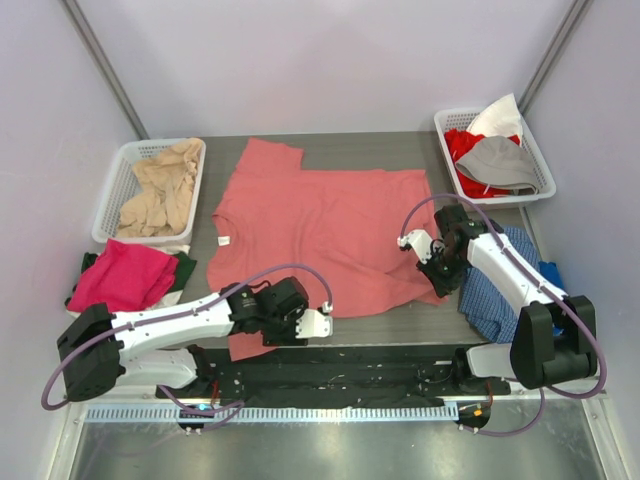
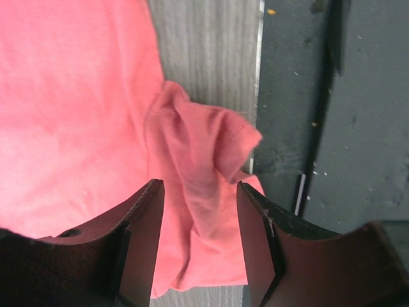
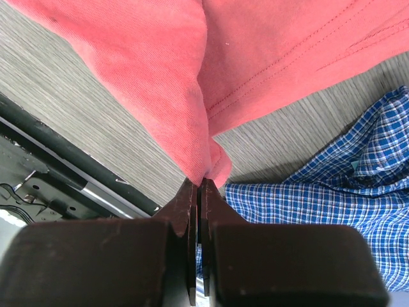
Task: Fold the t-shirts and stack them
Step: Fold the tshirt
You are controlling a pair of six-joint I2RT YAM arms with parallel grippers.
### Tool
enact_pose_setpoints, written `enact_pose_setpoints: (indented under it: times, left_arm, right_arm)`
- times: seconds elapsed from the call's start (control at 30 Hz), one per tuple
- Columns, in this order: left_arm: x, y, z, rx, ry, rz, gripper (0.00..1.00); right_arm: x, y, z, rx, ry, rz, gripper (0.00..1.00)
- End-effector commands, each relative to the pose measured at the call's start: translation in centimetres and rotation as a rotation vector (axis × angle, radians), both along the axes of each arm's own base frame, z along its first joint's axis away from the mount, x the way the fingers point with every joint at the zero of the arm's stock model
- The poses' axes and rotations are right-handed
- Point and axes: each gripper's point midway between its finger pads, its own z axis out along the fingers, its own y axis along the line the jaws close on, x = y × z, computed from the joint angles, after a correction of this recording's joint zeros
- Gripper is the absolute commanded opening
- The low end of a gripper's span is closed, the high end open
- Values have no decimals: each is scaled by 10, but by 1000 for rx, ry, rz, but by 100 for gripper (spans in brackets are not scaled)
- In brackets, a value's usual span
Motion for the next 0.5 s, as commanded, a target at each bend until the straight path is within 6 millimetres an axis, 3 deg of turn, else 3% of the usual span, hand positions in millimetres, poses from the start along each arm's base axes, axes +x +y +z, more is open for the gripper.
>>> enact_pose_setpoints:
  times: [0.0,0.23,0.47]
  left_arm:
    - [-15,3,5,12,54,-33,55]
    - [-34,0,13,10,72,-79,57]
    - [-24,-5,1,12,23,-84,56]
  right_arm:
    - [3,-1,2,-11,-19,14,1]
    - [4,0,-3,-8,-7,12,1]
    - [7,2,-2,0,-7,4,1]
